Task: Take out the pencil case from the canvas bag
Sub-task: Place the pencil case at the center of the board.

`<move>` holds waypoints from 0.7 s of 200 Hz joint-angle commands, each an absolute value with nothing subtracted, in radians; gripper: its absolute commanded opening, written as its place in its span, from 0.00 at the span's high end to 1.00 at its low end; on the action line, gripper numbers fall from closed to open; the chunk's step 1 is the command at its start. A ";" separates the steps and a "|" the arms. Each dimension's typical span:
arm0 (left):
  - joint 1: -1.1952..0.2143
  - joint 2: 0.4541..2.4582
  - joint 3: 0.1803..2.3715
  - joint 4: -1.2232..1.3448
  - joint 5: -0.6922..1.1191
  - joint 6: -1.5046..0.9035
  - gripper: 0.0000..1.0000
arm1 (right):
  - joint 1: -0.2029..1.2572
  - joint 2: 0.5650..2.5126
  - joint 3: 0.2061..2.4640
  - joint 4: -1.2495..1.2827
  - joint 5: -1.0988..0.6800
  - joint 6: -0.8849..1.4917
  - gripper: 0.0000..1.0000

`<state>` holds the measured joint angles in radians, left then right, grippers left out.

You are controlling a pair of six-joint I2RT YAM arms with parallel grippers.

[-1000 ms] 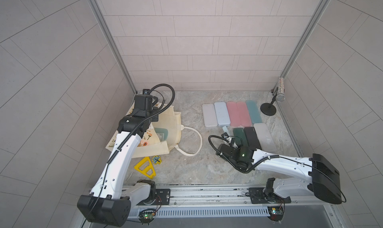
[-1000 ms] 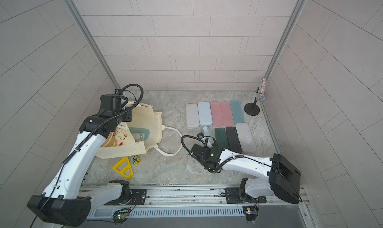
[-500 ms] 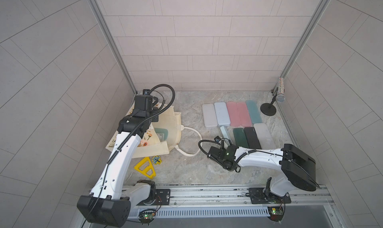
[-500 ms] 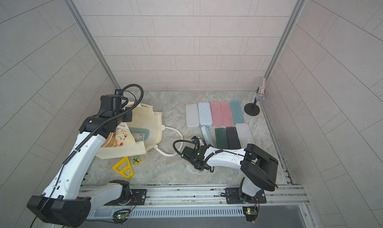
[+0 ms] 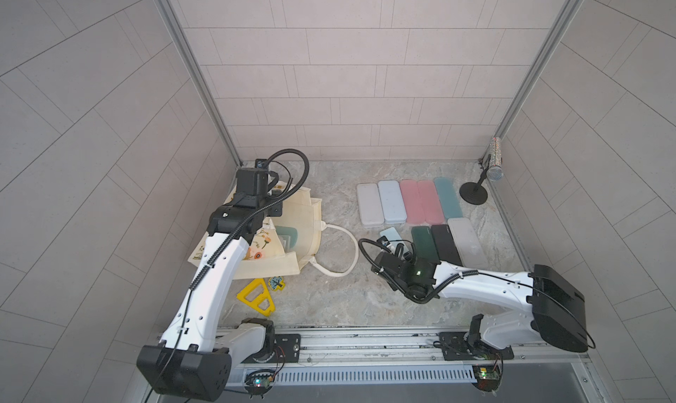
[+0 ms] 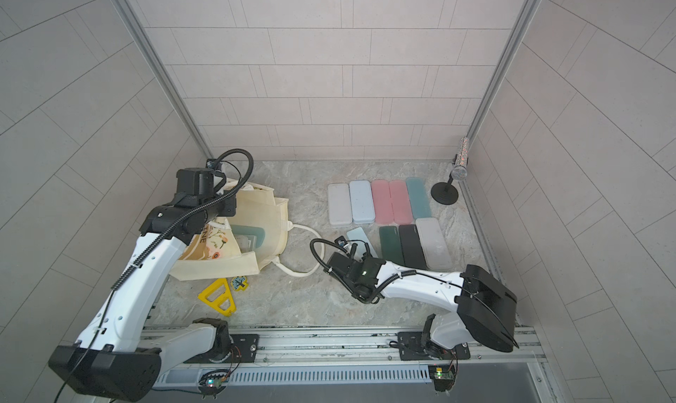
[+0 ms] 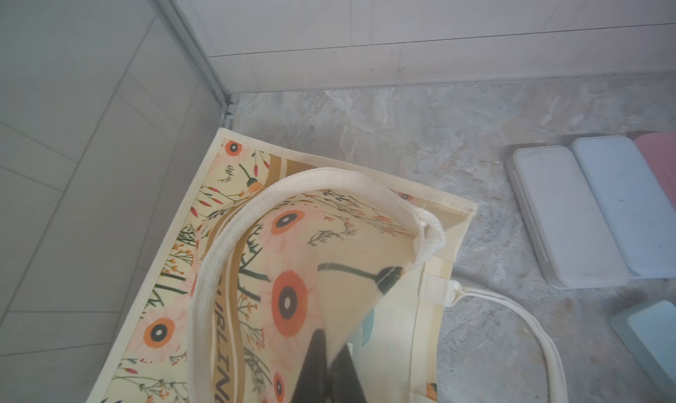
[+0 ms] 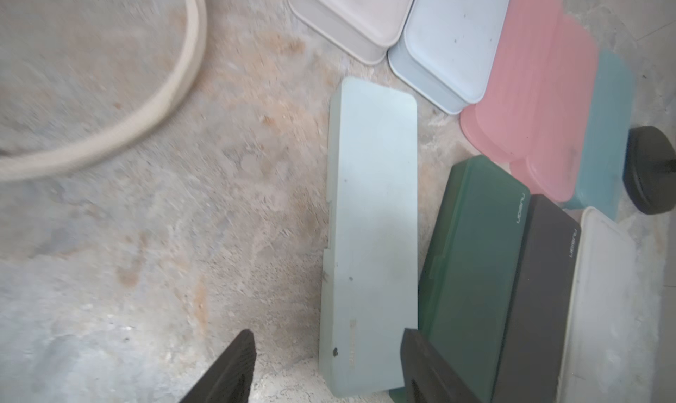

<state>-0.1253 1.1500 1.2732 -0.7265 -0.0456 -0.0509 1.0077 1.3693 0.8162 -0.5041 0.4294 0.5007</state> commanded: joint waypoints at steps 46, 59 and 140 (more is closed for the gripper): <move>-0.140 1.118 1.263 -0.621 0.181 -0.067 1.00 | 0.741 1.441 0.813 -0.318 0.165 0.470 0.45; -0.142 1.121 1.264 -0.625 0.161 -0.066 1.00 | 0.725 1.472 0.844 -0.321 0.149 0.456 0.45; -0.147 1.120 1.273 -0.648 0.094 -0.064 1.00 | 0.718 1.647 0.971 -0.473 0.267 0.387 0.47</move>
